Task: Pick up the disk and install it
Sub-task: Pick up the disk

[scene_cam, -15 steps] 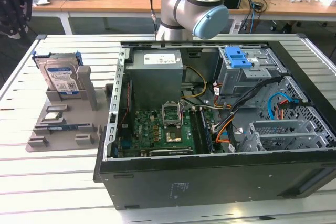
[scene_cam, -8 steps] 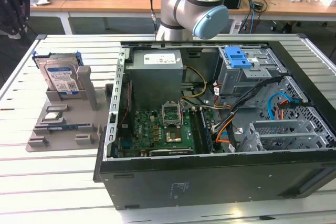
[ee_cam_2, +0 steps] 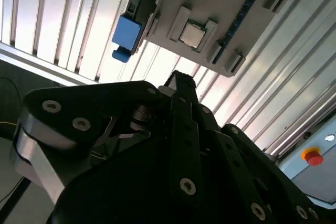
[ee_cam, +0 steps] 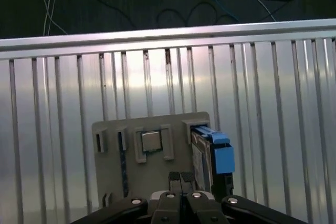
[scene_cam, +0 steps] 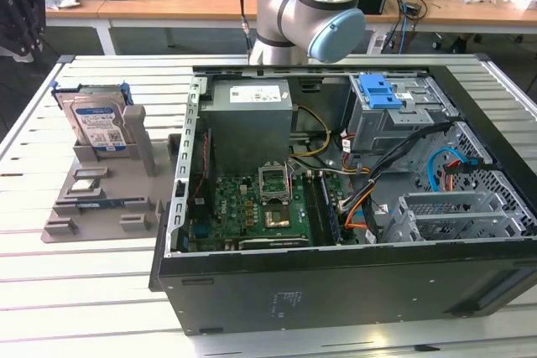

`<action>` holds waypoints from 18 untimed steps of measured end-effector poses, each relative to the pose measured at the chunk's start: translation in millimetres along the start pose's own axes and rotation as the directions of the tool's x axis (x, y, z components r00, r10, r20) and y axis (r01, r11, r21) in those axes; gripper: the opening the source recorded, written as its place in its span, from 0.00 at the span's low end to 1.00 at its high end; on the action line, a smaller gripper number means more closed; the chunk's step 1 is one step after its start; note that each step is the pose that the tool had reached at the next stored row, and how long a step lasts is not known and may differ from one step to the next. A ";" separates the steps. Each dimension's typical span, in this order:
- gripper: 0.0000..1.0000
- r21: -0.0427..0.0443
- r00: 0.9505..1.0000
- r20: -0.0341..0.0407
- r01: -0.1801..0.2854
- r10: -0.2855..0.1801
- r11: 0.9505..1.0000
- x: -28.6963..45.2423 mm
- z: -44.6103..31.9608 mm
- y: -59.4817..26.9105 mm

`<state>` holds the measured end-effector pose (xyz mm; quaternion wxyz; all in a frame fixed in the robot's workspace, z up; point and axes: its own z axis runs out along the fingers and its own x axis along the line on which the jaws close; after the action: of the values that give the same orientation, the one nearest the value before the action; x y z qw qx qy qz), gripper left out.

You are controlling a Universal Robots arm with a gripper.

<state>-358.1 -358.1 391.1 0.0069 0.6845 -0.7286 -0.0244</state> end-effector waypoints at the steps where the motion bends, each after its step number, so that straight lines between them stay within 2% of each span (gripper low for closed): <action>1: 0.10 0.000 1.000 0.000 0.009 -0.009 1.000 0.0 0.0 0.0; 4: 0.10 -0.001 0.999 -0.002 0.051 -0.051 0.999 0.0 0.0 0.0; 13: 0.10 -0.001 0.999 -0.002 0.054 -0.054 0.999 0.0 0.0 0.0; 14: 0.11 -0.001 0.999 -0.002 0.054 -0.054 0.999 0.0 0.0 0.0; 17: 0.29 -0.001 0.999 -0.002 0.054 -0.054 0.999 0.0 0.0 0.0; 18: 0.29 -0.001 0.999 -0.002 0.054 -0.054 0.999 0.0 0.0 0.0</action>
<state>-358.1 -358.0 391.2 0.0076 0.7040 -0.7097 -0.0242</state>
